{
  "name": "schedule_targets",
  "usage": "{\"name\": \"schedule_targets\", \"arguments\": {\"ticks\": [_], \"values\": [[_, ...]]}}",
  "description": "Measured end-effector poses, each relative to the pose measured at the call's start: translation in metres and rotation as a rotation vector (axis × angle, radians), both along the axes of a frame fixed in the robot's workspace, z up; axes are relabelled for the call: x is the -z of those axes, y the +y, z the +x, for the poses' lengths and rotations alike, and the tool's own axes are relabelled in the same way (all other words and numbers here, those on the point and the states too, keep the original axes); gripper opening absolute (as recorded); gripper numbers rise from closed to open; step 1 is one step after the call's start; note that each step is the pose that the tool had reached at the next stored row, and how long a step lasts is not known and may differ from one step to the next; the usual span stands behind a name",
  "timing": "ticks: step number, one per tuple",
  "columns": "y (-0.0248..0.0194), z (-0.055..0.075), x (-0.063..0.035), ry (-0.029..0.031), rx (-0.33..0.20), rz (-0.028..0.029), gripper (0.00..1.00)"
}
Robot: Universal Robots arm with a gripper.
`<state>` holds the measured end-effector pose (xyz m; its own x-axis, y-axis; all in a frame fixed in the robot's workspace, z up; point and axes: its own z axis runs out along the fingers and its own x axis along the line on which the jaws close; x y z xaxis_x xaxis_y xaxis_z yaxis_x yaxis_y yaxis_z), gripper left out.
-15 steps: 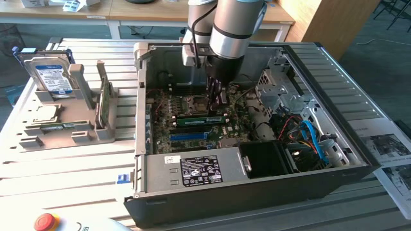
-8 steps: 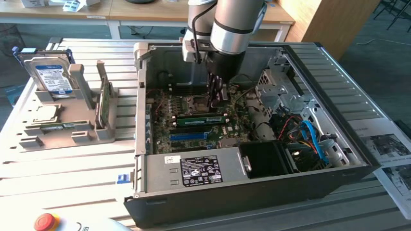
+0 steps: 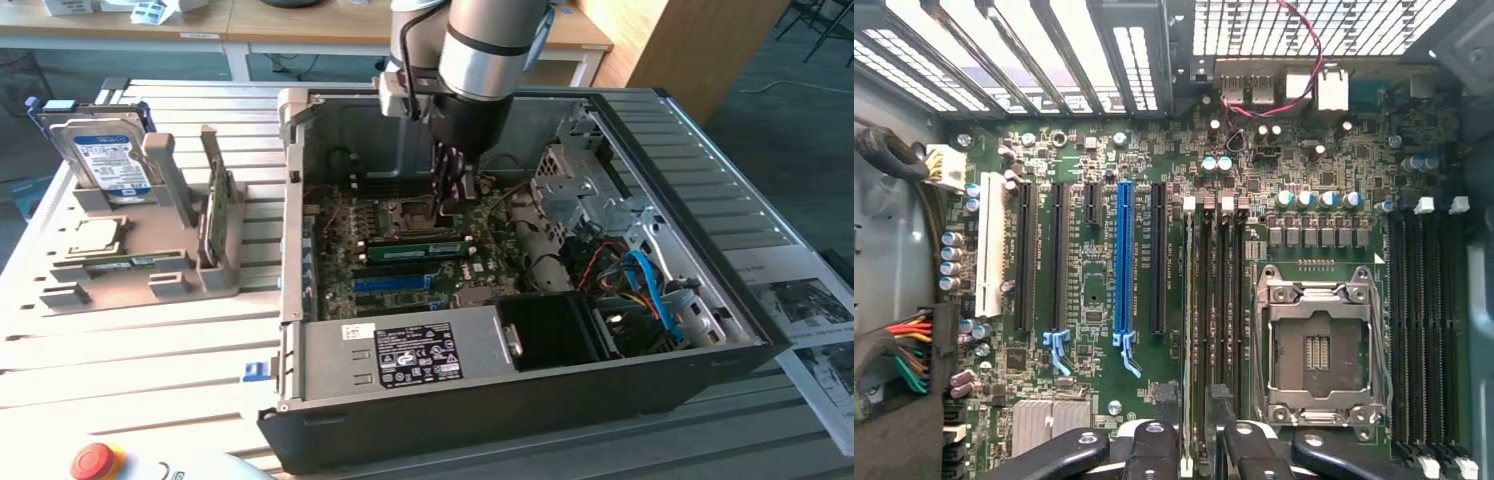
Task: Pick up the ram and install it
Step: 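Insert the ram into the slot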
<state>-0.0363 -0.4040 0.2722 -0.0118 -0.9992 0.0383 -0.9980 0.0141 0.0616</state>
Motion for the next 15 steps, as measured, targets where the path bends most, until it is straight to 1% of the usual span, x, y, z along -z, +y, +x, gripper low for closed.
{"name": "schedule_targets", "arguments": {"ticks": [3, 11, 15], "values": [[0.0, 0.0, -0.0044, 0.0001, 0.0, -0.001, 0.25], [0.0003, 0.0, -0.0199, 0.0001, 0.0, -0.0081, 0.25], [0.0006, 0.0, -0.0268, 0.0, 0.0, -0.0145, 0.25]]}}
